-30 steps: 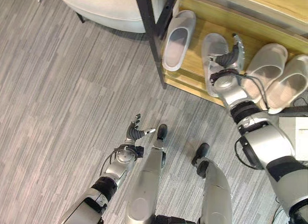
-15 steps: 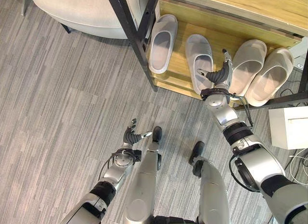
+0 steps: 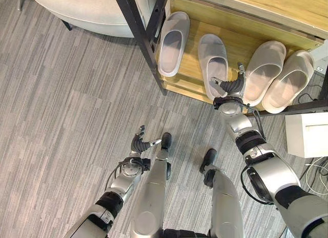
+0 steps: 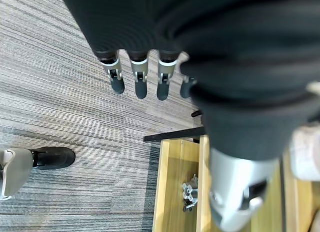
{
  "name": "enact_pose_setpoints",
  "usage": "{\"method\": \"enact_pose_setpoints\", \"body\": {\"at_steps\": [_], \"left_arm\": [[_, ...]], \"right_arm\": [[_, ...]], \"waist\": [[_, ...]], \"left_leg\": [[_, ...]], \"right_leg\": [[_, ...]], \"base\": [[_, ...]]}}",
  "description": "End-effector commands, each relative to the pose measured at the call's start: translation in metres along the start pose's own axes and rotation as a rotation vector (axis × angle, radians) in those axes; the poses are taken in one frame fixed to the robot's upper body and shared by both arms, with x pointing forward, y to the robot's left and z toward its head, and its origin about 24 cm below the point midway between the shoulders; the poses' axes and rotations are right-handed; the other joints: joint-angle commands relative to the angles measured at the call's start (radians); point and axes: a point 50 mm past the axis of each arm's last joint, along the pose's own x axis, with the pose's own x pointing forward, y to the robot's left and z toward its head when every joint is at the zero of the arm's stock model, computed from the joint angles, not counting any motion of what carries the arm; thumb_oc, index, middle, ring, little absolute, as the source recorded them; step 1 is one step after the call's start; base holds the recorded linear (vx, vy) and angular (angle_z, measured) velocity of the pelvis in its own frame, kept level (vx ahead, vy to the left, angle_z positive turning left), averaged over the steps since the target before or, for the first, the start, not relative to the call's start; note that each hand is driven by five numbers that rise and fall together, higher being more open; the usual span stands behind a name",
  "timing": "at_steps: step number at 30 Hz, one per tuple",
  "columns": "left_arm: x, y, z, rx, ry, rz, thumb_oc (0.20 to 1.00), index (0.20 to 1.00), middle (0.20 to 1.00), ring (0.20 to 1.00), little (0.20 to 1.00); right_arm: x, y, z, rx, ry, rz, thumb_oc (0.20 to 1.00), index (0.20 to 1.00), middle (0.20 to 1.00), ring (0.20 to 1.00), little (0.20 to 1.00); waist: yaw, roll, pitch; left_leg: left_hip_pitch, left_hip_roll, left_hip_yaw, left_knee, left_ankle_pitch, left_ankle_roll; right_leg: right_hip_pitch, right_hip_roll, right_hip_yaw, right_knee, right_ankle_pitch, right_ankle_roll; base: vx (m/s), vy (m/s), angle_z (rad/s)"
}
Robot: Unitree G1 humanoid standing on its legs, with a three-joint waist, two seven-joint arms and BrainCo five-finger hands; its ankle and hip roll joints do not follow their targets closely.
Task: Arrange the slippers neatly on the shoe rack.
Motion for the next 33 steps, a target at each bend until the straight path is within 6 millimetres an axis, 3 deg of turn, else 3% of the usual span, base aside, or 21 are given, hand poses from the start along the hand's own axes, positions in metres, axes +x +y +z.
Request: {"method": "enact_pose_setpoints", "body": {"at_steps": [1, 5, 6, 10, 11, 13, 14, 16, 18, 22, 26, 33], "left_arm": [[0.003, -0.003, 0.011, -0.004, -0.051, 0.015, 1.0, 1.0, 1.0, 1.0, 1.0], [0.004, -0.006, 0.014, 0.002, -0.056, 0.002, 1.0, 1.0, 1.0, 1.0, 1.0], [0.006, -0.007, 0.014, 0.007, -0.048, -0.002, 1.0, 1.0, 1.0, 1.0, 1.0], [0.007, -0.006, 0.013, 0.004, -0.035, -0.009, 1.0, 1.0, 1.0, 1.0, 1.0], [0.007, -0.006, 0.013, -0.002, -0.033, -0.015, 1.0, 1.0, 1.0, 1.0, 1.0], [0.007, -0.007, 0.014, -0.003, -0.034, -0.022, 1.0, 1.0, 1.0, 1.0, 1.0], [0.007, -0.01, 0.013, -0.002, -0.032, -0.04, 1.0, 1.0, 1.0, 1.0, 1.0], [0.007, -0.011, 0.013, -0.002, -0.031, -0.043, 1.0, 1.0, 1.0, 1.0, 1.0], [0.007, -0.018, 0.013, -0.004, -0.028, -0.078, 1.0, 1.0, 1.0, 1.0, 1.0], [0.007, -0.02, 0.015, 0.004, -0.035, -0.092, 1.0, 1.0, 1.0, 1.0, 1.0], [0.009, -0.021, 0.018, 0.018, -0.049, -0.105, 1.0, 1.0, 1.0, 1.0, 1.0], [0.009, -0.027, 0.024, 0.022, -0.075, -0.139, 1.0, 1.0, 1.0, 1.0, 1.0]], "right_arm": [[0.01, -0.006, 0.023, 0.155, -0.048, -0.018, 1.0, 1.0, 1.0, 1.0, 1.0], [0.007, 0.004, 0.022, 0.24, 0.007, 0.03, 1.0, 1.0, 1.0, 1.0, 1.0], [0.006, 0.014, 0.022, 0.446, 0.115, 0.064, 1.0, 1.0, 1.0, 1.0, 1.0], [0.009, 0.021, 0.03, 0.568, 0.18, 0.098, 1.0, 1.0, 1.0, 1.0, 1.0], [0.013, 0.021, 0.041, 0.606, 0.166, 0.105, 1.0, 1.0, 1.0, 1.0, 1.0], [0.018, 0.017, 0.046, 0.625, 0.169, 0.092, 1.0, 1.0, 1.0, 1.0, 1.0], [0.026, 0.014, 0.063, 0.647, 0.142, 0.087, 1.0, 1.0, 1.0, 1.0, 1.0], [0.029, 0.011, 0.069, 0.648, 0.131, 0.083, 1.0, 1.0, 1.0, 1.0, 1.0], [0.048, -0.014, 0.083, 0.624, 0.113, 0.023, 1.0, 1.0, 1.0, 1.0, 1.0], [0.055, -0.026, 0.082, 0.581, 0.118, -0.006, 1.0, 1.0, 1.0, 1.0, 1.0], [0.06, -0.038, 0.066, 0.495, 0.151, -0.019, 1.0, 1.0, 1.0, 1.0, 1.0], [0.052, -0.022, 0.053, 0.495, 0.199, 0.044, 1.0, 1.0, 1.0, 1.0, 1.0]], "waist": [[0.021, -0.006, 0.008], [0.026, -0.008, 0.008], [0.035, -0.006, 0.008], [0.051, -0.004, 0.008], [0.058, -0.003, 0.008], [0.063, -0.001, 0.008], [0.07, 0.001, 0.008], [0.073, 0.002, 0.008], [0.083, 0.009, 0.008], [0.086, 0.013, 0.008], [0.094, 0.02, 0.008], [0.117, 0.043, 0.008]], "left_leg": [[0.032, -0.015, 0.016, 0.045, -0.119, 0.012], [0.026, -0.015, 0.02, 0.046, -0.12, 0.014], [0.024, -0.014, 0.019, 0.047, -0.122, 0.013], [0.023, -0.014, 0.018, 0.046, -0.122, 0.009], [0.021, -0.014, 0.016, 0.044, -0.12, 0.008], [0.019, -0.015, 0.014, 0.046, -0.121, 0.008], [0.017, -0.015, 0.013, 0.045, -0.12, 0.008], [0.016, -0.016, 0.013, 0.045, -0.119, 0.008], [0.016, -0.018, 0.009, 0.038, -0.116, 0.007], [0.014, -0.019, 0.007, 0.037, -0.114, 0.007], [0.008, -0.021, 0.003, 0.039, -0.112, 0.008], [-0.01, -0.028, -0.011, 0.033, -0.104, 0.006]], "right_leg": [[0.078, -0.007, 0.003, -0.034, 0.013, 0.071], [0.075, -0.007, 0.002, -0.036, 0.015, 0.071], [0.073, -0.007, 0.0, -0.033, 0.013, 0.071], [0.071, -0.005, -0.001, -0.032, 0.012, 0.07], [0.071, -0.004, -0.004, -0.036, 0.012, 0.069], [0.069, -0.003, -0.006, -0.033, 0.011, 0.069], [0.067, -0.002, -0.007, -0.033, 0.011, 0.069], [0.066, -0.003, -0.006, -0.032, 0.011, 0.069], [0.063, -0.003, -0.009, -0.032, 0.008, 0.069], [0.061, -0.004, -0.01, -0.031, 0.008, 0.07], [0.053, -0.003, -0.009, -0.026, 0.006, 0.07], [0.045, -0.007, -0.027, -0.029, 0.005, 0.072]], "base": [[0.03, 0.007, -0.01], [0.03, 0.003, -0.03], [0.03, -0.01, 0.0], [0.01, -0.003, 0.0], [0.0, 0.0, 0.0], [0.0, -0.008, 0.02], [0.0, -0.01, 0.03], [-0.01, 0.0, 0.07], [-0.02, 0.0, 0.05], [0.0, -0.001, 0.02], [0.0, 0.0, 0.0], [0.0, -0.017, 0.03]]}}
